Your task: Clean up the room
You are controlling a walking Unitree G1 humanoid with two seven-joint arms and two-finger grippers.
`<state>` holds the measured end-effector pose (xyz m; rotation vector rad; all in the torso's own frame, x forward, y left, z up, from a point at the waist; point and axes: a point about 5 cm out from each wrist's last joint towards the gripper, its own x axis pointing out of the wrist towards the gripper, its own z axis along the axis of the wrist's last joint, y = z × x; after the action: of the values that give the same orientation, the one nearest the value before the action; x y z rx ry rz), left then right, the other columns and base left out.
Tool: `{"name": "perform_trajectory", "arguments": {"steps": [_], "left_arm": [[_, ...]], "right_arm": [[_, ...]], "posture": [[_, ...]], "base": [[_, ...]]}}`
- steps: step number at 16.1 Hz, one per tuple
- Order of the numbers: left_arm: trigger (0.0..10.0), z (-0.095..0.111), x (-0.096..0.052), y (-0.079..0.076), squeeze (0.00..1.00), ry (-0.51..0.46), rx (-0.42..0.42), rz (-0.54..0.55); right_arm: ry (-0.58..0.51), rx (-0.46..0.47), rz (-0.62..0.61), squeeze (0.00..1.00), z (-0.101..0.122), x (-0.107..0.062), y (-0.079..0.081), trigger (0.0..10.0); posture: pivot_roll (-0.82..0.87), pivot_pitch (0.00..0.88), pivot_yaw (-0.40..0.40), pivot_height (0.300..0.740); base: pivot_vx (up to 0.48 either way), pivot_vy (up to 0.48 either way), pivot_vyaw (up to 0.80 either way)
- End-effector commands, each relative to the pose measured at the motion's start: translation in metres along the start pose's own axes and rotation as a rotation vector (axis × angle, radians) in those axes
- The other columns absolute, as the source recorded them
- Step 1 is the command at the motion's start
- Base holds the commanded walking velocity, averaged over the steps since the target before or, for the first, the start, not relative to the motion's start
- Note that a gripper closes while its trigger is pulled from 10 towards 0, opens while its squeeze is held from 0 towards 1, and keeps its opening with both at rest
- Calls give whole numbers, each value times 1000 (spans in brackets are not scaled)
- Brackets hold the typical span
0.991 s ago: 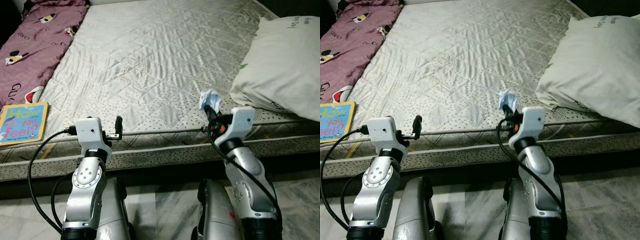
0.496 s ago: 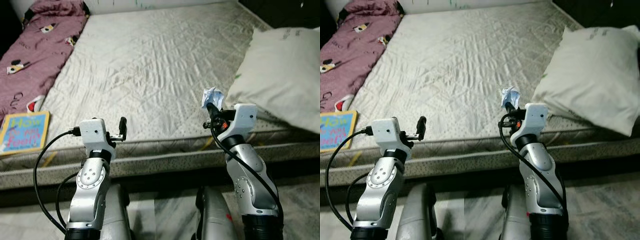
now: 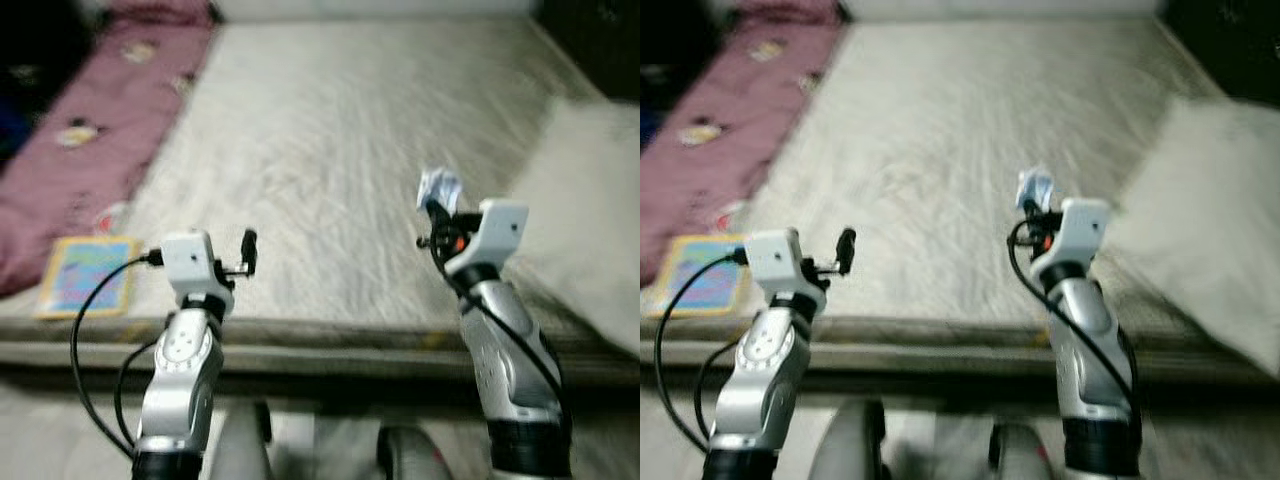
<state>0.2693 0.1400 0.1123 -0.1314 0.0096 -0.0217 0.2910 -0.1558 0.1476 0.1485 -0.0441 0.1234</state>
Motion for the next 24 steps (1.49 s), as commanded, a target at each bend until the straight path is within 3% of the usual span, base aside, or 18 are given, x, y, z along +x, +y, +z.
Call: {"name": "perform_trajectory", "arguments": {"steps": [1,2,10,16,20,24], "left_arm": [[10000,-1,-1,0,0,3,17,-8],[10000,0,1,1,0,1,25,-11],[10000,-7,-1,0,0,22,11,2],[10000,-10,2,0,0,32,-22,-19],[10000,-6,7,-4,0,20,-33,-39],[10000,-7,8,-6,0,19,-37,-49]], "right_arm": [[9,10,-5,0,-1,1,1,10000],[14,7,-13,0,-3,0,0,10000],[42,-72,-46,0,-18,-4,-3,10000],[83,-23,-57,0,-32,-3,3,10000],[64,-16,-40,0,-27,4,5,10000],[64,-25,-7,0,-28,7,9,10000]], "posture": [[-119,0,54,720],[-119,0,54,739],[-117,0,59,740],[-115,0,54,740],[-114,0,50,740],[-110,0,45,740]], "base": [[0,0,0],[0,0,0],[0,0,0],[0,0,0],[0,480,-747],[0,480,0]]}}
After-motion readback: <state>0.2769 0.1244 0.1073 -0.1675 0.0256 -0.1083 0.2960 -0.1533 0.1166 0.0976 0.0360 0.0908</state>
